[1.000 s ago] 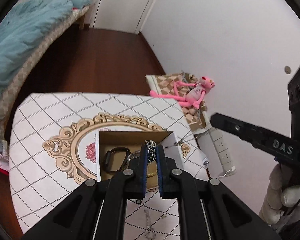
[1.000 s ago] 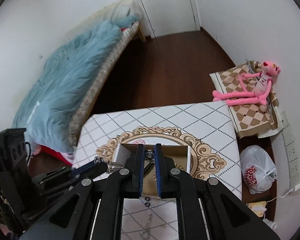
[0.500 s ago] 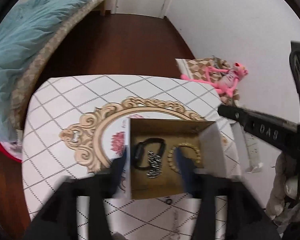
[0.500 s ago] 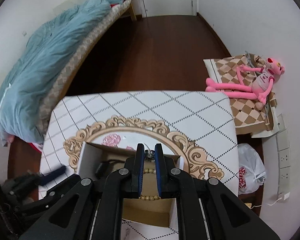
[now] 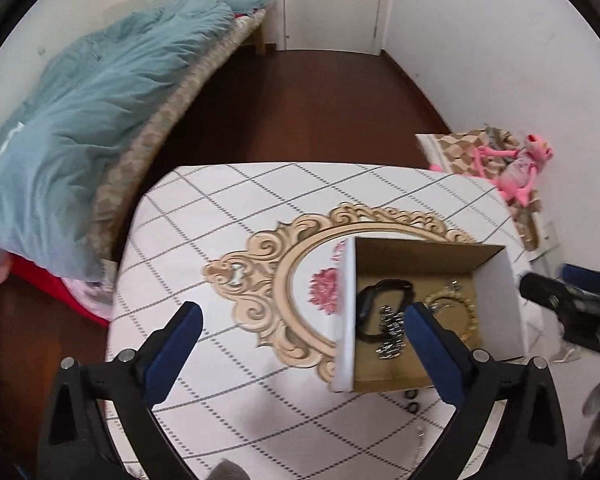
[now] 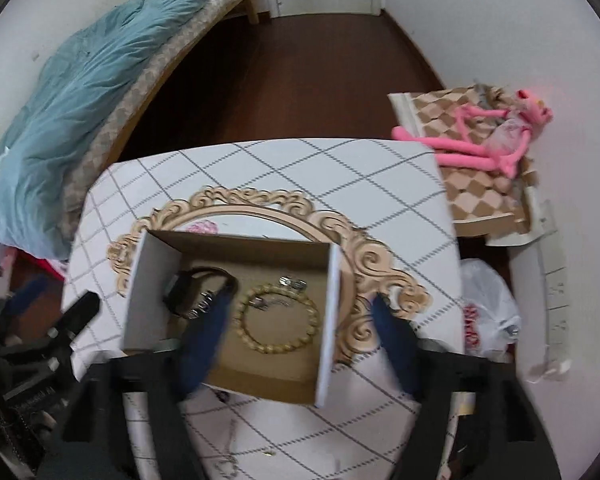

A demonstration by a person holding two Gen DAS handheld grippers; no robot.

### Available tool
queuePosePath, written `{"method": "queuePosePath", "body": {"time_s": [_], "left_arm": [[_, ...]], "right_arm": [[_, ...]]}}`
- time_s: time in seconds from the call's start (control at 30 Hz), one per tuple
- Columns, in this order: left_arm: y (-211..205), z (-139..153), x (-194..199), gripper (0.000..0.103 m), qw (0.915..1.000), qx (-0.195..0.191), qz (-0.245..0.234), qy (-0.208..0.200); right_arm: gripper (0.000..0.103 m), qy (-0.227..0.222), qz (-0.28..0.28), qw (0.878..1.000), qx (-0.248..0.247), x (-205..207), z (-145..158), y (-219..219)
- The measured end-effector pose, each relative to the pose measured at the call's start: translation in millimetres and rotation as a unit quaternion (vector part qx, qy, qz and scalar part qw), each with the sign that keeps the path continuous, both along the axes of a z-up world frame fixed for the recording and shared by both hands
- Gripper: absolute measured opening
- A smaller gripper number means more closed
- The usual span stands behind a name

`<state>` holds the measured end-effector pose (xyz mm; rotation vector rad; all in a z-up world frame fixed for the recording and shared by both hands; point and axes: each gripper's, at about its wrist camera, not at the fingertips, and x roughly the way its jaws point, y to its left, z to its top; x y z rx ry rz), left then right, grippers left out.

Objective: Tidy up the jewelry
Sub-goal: 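Lower both held pieces into the white box and open both grippers, then lift both grippers out of the box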

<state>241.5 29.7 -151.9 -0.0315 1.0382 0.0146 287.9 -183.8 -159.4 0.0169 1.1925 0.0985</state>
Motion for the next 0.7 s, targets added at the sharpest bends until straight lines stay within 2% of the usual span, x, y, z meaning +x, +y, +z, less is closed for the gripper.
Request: {"method": "queuePosePath", "body": {"time_s": [0.13,0.37,0.5,0.7], "left_arm": [[-1.4,-2.2,-8.6,0.103,1.0000,0.006,-0.001,0.005],[-10.0,1.5,-29.9,0.103,0.9997,0.019,-0.011,0.008],[-12.3,16.2,-45.5,0.103,0.9996,0.022,-0.017,-0.006],[-10.0,51.2,-74.8,0.103,0.9986,0.028,-0.015,-0.043]], "right_arm": [[0.098,0.011,-0.010,0.999,-0.030,-19.8,-11.2,0.9],[0.101,0.004,-0.018,0.999,-0.037,-49.0,-16.6,6.9],[0.101,-0.013,-0.023,0.999,-0.037,-65.4,-3.1,10.8],[0.101,-0.051,-0.036,0.997,-0.043,-95.8,32.2,12.3]]}}
